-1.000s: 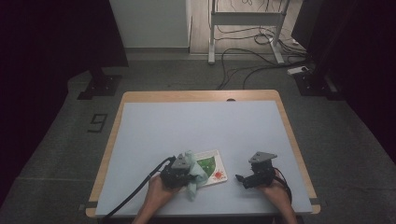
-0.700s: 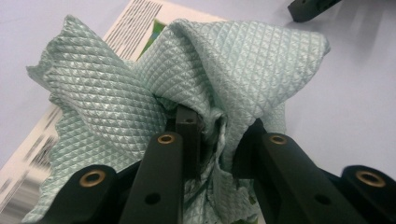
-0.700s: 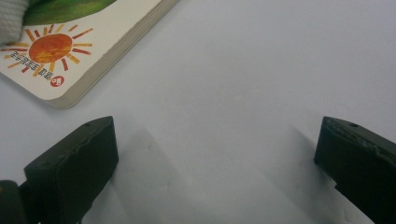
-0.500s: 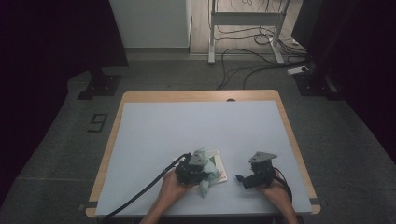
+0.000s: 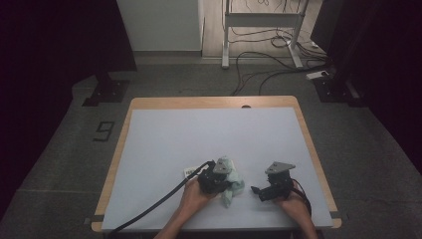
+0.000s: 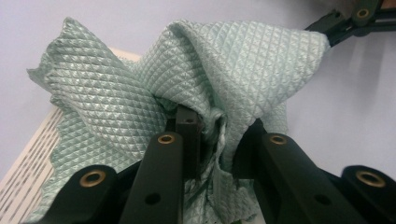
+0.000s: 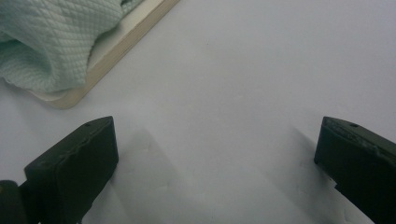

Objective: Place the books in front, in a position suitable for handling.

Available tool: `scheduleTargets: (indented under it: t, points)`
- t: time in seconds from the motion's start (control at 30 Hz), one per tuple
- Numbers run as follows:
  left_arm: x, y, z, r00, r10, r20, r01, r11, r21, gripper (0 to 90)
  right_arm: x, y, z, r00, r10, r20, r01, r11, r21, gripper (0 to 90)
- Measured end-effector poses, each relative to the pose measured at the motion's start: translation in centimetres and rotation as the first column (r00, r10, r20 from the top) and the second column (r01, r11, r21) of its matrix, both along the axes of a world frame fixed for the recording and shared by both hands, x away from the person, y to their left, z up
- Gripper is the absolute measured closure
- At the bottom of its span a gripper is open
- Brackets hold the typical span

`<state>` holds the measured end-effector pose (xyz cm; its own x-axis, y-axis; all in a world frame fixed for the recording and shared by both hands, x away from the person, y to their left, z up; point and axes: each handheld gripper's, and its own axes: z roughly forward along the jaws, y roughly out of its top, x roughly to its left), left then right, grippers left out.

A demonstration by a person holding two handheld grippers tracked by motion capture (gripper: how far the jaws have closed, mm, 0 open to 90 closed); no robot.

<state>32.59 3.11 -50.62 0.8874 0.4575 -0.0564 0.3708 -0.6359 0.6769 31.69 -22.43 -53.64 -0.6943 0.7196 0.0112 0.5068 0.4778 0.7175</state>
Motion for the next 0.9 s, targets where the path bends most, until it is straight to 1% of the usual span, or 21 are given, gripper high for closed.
scheduleTargets:
  t: [0.1,0.27,0.37,0.4,0.43,0.5,0.53,0.57,0.63,0.67,0.77,0.9]
  points:
    - [0.1,-0.5,-0.1,1.0000,-0.008,0.001,0.008,1.0000,-0.005,77.1,0.0,0.0,0.0,1.0000,0.000,0.000,0.000,1.0000,0.000,0.0]
    - [0.4,-1.5,-0.2,1.0000,-0.007,-0.001,0.007,0.9998,-0.018,77.1,0.0,0.0,0.0,1.0000,0.000,0.000,0.000,1.0000,0.000,0.0]
    - [0.5,-1.8,-0.3,0.9999,-0.010,0.003,0.010,0.9998,-0.017,77.1,0.0,0.0,0.0,1.0000,0.000,0.000,0.000,1.0000,0.000,0.0]
    - [0.4,-1.9,-0.3,1.0000,-0.008,0.002,0.008,0.9997,-0.023,77.1,0.0,0.0,0.0,1.0000,0.000,0.000,0.000,1.0000,0.000,0.0]
    - [0.5,-1.8,-0.3,0.9999,-0.013,0.003,0.013,0.9997,-0.020,77.1,0.0,0.0,0.0,1.0000,0.000,0.000,0.000,1.0000,0.000,0.0]
    - [0.5,-1.7,-0.2,0.9999,-0.013,-0.001,0.013,0.9996,-0.027,77.3,0.0,0.0,0.0,1.0000,0.000,0.000,0.000,1.0000,0.000,0.0]
    - [0.5,-1.6,-0.1,0.9999,-0.012,0.006,0.012,0.9995,-0.028,77.5,0.0,0.0,0.0,1.0000,0.000,0.000,0.000,1.0000,0.000,0.0]
    - [0.5,-1.5,0.1,0.9999,-0.007,0.011,0.008,0.9993,-0.035,77.6,0.0,0.0,0.0,1.0000,-0.001,0.001,0.001,1.0000,0.000,0.0]
    - [0.6,-1.2,0.5,1.0000,-0.005,0.007,0.005,0.9988,-0.048,77.6,0.0,0.0,0.0,1.0000,-0.001,0.001,0.001,1.0000,0.000,0.0]
    - [0.7,-1.0,0.7,1.0000,-0.001,0.009,0.001,0.9988,-0.049,77.6,0.0,0.0,0.0,1.0000,0.000,0.000,0.000,1.0000,0.001,0.0]
    - [0.9,-0.3,1.3,0.9998,0.004,0.017,-0.004,0.9996,-0.026,77.6,0.0,0.0,0.0,1.0000,0.000,0.000,0.000,1.0000,0.001,0.0]
    - [1.1,0.7,1.9,0.9995,0.021,0.026,-0.020,0.9997,-0.014,77.5,0.0,0.0,0.0,1.0000,-0.001,0.001,0.001,1.0000,0.000,0.0]
